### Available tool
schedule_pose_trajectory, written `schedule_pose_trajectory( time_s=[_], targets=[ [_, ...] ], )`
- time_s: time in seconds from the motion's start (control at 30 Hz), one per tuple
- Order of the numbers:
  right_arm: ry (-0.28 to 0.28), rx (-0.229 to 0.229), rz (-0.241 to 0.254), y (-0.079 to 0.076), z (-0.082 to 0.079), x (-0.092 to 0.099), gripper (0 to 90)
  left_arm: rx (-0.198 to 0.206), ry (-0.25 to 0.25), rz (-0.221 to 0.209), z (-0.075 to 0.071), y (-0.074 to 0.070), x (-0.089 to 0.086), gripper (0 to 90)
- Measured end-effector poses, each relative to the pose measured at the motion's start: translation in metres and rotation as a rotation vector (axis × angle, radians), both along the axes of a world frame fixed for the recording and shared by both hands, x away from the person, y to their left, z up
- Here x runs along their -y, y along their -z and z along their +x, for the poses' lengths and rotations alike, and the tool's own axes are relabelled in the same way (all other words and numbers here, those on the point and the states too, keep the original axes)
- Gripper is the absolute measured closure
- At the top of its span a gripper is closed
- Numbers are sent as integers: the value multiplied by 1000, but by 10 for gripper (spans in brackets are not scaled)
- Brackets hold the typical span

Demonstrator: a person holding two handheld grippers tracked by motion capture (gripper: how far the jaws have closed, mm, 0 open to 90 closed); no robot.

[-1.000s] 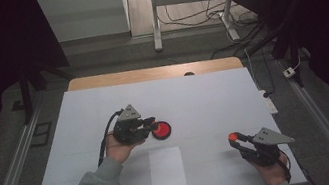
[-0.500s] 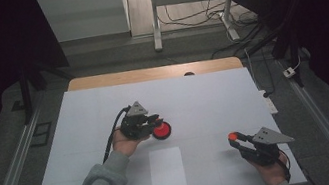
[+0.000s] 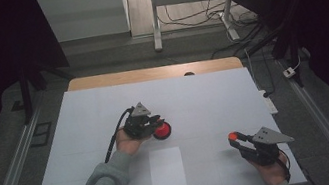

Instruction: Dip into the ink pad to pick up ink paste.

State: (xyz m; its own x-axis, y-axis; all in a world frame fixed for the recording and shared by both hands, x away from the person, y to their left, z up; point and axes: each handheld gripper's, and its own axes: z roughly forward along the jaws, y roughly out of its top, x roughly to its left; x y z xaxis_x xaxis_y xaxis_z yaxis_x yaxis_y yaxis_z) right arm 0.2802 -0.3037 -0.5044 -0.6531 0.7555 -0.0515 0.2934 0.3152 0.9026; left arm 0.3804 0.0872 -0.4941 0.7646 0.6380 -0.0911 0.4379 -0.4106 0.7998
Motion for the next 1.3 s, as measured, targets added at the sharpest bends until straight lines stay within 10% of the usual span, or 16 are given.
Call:
schedule_pose_trajectory(
  time_s=[1.3],
  targets=[
    [7, -2, -7, 1, 1, 0, 646, -5, -24, 4, 2, 29, 2, 730]
  ],
)
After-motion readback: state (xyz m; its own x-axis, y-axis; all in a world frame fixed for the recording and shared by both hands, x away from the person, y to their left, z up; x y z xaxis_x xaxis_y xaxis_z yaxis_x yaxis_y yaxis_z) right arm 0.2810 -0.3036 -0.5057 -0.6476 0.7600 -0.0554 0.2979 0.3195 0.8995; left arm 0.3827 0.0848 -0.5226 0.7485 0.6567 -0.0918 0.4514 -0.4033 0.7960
